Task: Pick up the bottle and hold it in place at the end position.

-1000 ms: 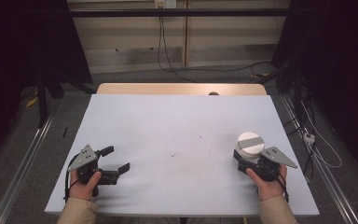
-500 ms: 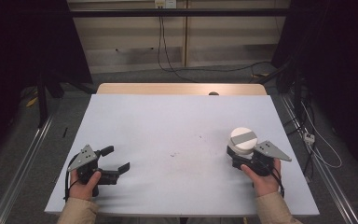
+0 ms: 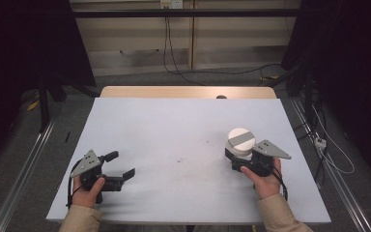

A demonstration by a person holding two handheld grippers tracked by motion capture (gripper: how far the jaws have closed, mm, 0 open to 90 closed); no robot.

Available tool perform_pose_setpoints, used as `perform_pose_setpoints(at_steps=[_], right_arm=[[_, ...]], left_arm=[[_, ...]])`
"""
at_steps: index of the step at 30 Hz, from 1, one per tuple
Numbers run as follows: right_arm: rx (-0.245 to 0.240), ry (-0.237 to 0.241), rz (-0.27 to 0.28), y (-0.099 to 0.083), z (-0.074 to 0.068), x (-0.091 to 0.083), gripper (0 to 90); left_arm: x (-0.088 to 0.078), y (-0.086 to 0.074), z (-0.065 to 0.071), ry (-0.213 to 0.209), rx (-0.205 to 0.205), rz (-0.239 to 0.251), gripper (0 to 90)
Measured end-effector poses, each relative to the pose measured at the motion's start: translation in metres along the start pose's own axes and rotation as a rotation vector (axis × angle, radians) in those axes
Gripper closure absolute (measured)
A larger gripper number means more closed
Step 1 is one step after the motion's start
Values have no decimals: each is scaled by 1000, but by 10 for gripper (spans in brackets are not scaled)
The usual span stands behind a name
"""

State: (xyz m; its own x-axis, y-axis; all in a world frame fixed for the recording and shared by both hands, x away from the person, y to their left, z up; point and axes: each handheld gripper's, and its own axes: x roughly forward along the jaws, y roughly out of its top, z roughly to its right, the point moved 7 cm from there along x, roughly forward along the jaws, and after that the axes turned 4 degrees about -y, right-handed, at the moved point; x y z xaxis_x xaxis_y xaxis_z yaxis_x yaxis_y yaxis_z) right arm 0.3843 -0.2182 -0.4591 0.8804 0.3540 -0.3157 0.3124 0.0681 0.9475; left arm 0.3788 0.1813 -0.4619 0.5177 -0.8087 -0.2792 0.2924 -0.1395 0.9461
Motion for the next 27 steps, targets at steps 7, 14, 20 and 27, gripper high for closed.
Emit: perform_pose_setpoints(at_steps=[7,14,20,27], right_arm=[[-5,21,-10,3,-7,9,182],[-5,37,-17,5,-13,16,183],[-18,59,-26,6,-19,22,183],[-24,82,-24,9,-25,27,183]], left_arm=[[-1,1,-1,4,1,8,36],[-1,0,-2,2,-1,4,36],[-1,1,-1,4,-2,9,36],[-1,0,0,2,-3,8,36]])
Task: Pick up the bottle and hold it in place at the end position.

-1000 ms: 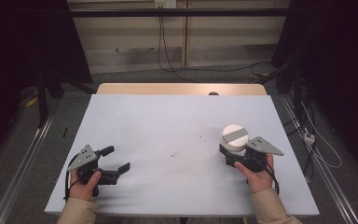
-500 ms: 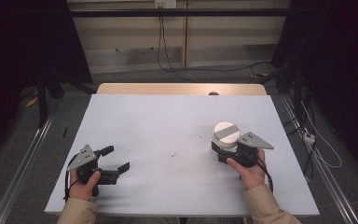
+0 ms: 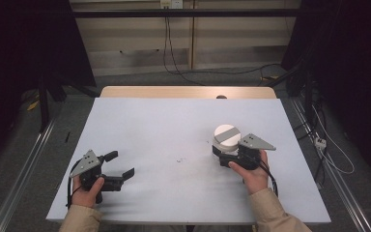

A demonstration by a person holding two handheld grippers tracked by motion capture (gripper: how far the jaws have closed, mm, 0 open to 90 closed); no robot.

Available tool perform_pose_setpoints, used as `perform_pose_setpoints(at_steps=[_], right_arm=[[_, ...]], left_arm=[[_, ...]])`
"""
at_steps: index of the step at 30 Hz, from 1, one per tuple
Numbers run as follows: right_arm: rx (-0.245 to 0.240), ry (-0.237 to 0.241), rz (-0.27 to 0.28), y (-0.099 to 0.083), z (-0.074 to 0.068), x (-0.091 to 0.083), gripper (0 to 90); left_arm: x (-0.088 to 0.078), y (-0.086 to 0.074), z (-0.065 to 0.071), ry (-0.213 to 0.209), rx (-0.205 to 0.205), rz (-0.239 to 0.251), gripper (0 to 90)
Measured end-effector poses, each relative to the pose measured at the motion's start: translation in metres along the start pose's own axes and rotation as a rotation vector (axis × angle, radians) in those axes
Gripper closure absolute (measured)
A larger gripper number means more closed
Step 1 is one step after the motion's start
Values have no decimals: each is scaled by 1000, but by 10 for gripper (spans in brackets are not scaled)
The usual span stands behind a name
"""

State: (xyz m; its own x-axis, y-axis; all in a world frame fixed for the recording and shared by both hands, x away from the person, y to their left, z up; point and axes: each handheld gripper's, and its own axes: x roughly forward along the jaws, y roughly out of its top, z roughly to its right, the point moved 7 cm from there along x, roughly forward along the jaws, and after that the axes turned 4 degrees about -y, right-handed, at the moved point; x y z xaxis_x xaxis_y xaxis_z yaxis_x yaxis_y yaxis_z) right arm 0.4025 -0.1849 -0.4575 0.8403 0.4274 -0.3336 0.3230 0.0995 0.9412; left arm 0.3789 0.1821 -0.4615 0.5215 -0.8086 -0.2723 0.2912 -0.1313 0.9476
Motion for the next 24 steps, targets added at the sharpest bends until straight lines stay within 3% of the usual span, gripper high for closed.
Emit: perform_pose_setpoints(at_steps=[24], right_arm=[[-16,26,-5,8,-9,22,184]], left_arm=[[1,-1,-1,-7,-4,-3,37]])
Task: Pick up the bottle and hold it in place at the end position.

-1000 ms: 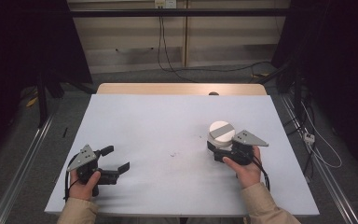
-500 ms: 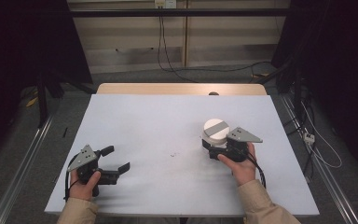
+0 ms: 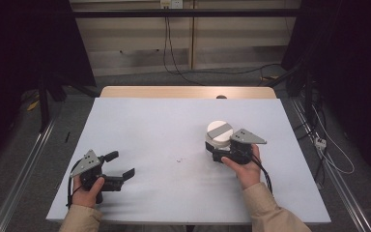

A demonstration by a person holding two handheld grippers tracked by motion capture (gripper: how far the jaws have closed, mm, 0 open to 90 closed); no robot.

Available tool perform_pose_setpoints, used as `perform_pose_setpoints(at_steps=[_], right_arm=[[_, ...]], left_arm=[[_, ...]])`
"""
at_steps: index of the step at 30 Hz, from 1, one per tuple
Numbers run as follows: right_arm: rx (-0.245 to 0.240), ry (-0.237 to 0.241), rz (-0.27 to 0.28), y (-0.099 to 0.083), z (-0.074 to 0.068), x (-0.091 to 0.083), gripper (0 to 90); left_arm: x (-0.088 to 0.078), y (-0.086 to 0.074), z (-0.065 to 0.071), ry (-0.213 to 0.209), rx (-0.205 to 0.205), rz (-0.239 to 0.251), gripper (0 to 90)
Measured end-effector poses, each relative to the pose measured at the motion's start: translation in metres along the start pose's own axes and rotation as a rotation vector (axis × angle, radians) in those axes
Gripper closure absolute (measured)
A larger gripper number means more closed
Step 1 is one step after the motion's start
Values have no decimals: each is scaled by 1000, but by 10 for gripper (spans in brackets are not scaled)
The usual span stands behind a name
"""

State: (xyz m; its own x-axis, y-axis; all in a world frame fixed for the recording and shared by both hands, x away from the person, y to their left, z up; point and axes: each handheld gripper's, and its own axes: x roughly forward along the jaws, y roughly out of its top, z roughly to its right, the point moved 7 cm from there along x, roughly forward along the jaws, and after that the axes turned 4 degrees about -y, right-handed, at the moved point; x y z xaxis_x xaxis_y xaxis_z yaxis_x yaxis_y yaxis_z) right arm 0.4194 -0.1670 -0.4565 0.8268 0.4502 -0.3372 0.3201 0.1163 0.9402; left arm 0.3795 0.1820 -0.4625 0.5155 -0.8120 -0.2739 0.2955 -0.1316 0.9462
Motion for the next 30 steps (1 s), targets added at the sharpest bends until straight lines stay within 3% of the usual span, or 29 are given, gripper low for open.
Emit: perform_pose_setpoints(at_steps=[30], right_arm=[[8,31,6,9,-8,28,185]], left_arm=[[1,0,1,-10,-3,-2,36]])
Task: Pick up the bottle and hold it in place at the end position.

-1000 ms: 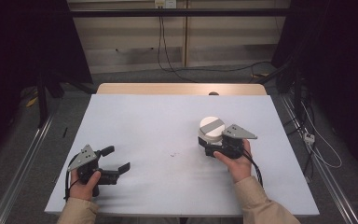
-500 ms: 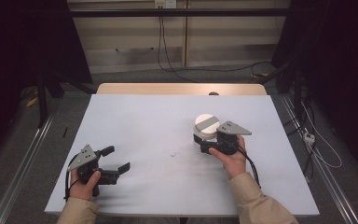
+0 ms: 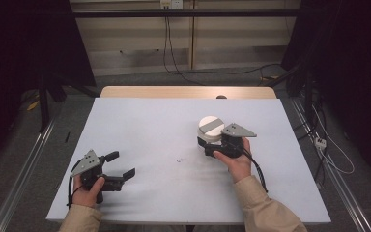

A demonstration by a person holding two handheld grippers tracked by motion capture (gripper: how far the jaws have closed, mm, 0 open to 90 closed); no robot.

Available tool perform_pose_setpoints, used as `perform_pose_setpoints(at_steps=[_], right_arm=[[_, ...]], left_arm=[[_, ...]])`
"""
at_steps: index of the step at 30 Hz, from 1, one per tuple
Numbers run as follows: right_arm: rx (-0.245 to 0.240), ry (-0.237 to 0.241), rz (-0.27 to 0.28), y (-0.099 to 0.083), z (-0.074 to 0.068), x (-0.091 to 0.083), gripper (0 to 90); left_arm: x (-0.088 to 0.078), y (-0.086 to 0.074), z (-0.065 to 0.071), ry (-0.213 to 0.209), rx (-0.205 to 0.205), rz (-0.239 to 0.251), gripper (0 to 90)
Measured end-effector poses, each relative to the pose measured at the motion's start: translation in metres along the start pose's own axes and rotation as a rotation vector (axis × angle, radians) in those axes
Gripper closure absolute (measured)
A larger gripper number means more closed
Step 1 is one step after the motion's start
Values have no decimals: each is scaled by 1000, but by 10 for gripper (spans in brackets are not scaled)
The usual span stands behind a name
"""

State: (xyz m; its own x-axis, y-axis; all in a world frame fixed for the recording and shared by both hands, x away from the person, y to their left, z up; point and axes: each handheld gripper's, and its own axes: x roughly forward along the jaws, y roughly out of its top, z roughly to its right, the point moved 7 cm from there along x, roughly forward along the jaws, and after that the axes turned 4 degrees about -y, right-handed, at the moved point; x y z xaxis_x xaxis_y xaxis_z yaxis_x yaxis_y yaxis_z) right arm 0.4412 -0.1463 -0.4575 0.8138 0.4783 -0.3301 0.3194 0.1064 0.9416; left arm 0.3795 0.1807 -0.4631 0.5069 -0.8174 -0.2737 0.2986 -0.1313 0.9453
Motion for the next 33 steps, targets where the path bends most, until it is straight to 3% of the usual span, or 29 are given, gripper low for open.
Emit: perform_pose_setpoints(at_steps=[33], right_arm=[[-7,29,11,10,-11,26,185]], left_arm=[[1,1,1,-10,-8,6,36]])
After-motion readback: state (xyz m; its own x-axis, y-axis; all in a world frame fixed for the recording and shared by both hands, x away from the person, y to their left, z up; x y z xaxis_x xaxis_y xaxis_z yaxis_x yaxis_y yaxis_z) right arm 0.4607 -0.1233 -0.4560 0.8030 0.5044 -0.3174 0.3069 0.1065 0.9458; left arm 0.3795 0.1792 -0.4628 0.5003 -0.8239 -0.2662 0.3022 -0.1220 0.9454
